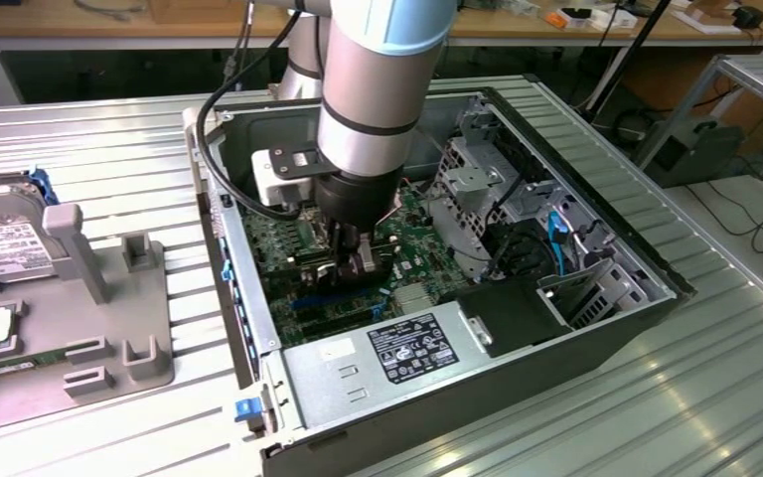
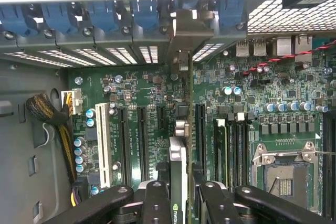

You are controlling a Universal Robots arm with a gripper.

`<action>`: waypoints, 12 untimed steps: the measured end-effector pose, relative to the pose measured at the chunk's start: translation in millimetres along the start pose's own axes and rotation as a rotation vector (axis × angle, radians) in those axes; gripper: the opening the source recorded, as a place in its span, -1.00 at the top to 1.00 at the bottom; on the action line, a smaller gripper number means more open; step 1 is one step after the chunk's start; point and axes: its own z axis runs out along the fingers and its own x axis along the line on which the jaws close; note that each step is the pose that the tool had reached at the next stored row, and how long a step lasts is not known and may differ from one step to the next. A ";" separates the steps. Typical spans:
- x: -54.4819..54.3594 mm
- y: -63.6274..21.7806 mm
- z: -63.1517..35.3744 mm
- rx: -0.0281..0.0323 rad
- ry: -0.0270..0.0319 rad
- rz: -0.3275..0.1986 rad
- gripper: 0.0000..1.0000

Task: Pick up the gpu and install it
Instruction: 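Insert the gpu into the slot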

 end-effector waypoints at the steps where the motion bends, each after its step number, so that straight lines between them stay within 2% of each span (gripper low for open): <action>1: 0.0 0.7 0.0 0.0002 0.0000 0.000 0.47; 9: 0.0 1.4 4.1 -0.0001 0.0003 0.000 0.47; 10: -0.1 1.4 3.7 -0.0001 0.0000 0.000 0.47; 11: -0.3 1.5 -2.8 -0.0002 -0.0001 0.000 0.47; 12: -0.3 1.5 -3.3 -0.0002 -0.0002 0.000 0.47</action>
